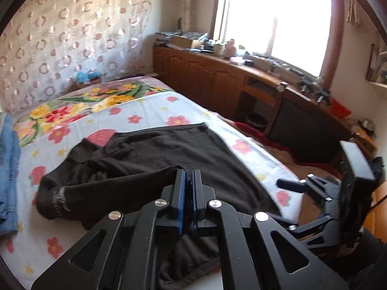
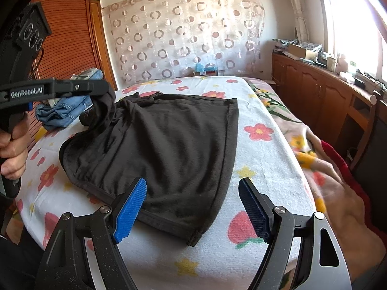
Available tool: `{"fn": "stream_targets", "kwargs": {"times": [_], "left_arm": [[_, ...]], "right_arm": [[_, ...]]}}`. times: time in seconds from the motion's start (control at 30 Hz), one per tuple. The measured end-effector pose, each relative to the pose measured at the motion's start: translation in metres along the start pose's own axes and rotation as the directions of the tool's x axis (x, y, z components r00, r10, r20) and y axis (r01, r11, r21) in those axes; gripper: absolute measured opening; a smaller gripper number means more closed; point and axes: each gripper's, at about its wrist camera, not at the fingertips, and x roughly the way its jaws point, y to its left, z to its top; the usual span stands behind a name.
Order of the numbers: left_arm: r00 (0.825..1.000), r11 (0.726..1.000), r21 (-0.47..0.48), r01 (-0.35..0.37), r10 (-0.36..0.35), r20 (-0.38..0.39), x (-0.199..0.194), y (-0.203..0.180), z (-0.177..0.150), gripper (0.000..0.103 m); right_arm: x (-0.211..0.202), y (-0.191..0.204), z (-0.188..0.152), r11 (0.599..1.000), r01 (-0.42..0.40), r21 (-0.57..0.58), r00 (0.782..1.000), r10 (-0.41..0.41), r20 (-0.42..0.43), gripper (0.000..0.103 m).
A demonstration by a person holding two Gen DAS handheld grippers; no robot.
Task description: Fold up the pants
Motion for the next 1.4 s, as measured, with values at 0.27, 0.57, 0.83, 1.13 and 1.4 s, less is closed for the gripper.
{"fn": "stream_targets", "kwargs": {"times": [0.27, 0.57, 0.83, 1.13, 1.4], "left_arm": [[0.996, 0.997, -0.008, -0.072, 0.073, 0.047, -0.025, 0.012, -0.012, 0.053], [0.991, 0.989, -0.066, -0.132, 0.133, 0.012, -0.036, 0.050, -0.046, 0.080], [0.984, 0.981, -0.104, -0.165, 0.156, -0.088, -0.016, 0.068, -0.078, 0.080], [0.980, 0.979, -0.120, -0.167, 0.152, -0.126, -0.008, 0.071, -0.097, 0.080], [0.983, 0.977, -0.148, -0.156, 0.139, -0.122, -0.010, 0.075, -0.100, 0.080]], "right_arm": [[0.002, 0.003, 0.002, 1.000, -0.005, -0.004, 1.000, 0.005, -0.006, 0.080], [0.008, 0.010, 0.010, 1.000, -0.012, -0.029, 1.000, 0.011, -0.003, 0.078], [0.017, 0.015, 0.026, 0.996, -0.063, -0.062, 0.998, 0.063, 0.000, 0.053], [0.038, 0.020, 0.049, 0.991, -0.116, -0.072, 0.993, 0.116, 0.000, 0.039], [0.077, 0.022, 0.051, 0.986, -0.150, -0.073, 0.985, 0.143, -0.098, 0.033]]}}
